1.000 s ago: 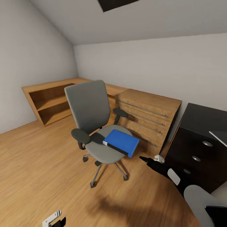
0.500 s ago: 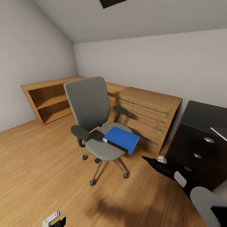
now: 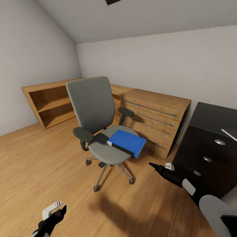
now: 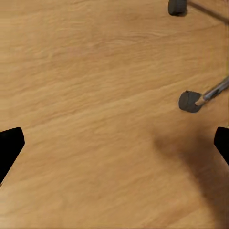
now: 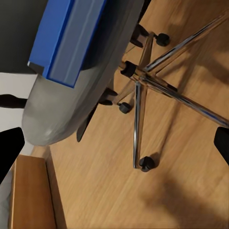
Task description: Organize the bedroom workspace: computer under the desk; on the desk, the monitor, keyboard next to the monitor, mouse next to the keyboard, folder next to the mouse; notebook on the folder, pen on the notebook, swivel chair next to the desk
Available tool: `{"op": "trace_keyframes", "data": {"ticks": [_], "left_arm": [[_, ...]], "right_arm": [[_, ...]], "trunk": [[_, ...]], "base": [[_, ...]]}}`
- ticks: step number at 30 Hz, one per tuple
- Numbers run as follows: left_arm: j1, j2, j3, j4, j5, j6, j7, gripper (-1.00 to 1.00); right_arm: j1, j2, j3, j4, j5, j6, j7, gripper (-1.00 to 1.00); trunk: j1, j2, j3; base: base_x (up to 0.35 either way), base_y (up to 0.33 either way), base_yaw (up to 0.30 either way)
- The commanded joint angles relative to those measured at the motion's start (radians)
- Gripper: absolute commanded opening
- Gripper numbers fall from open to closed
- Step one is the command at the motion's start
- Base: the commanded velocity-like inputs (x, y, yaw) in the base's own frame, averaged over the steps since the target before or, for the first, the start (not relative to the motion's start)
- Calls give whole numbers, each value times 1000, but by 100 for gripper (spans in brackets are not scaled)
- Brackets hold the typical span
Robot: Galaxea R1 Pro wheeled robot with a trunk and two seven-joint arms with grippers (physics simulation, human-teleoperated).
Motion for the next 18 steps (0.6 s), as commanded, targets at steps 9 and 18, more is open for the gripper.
{"op": "trace_keyframes", "data": {"ticks": [9, 18], "left_arm": [[0, -2, 7, -306, 0, 374, -2, 100], [0, -8, 10, -277, 17, 429, -1, 100]], "right_arm": [[0, 0, 0, 0, -11, 11, 1, 100], [0, -1, 0, -3, -10, 11, 23, 100]], "trunk": [[34, -64, -29], [46, -85, -39]], "base": [[0, 0, 0], [0, 0, 0]]}}
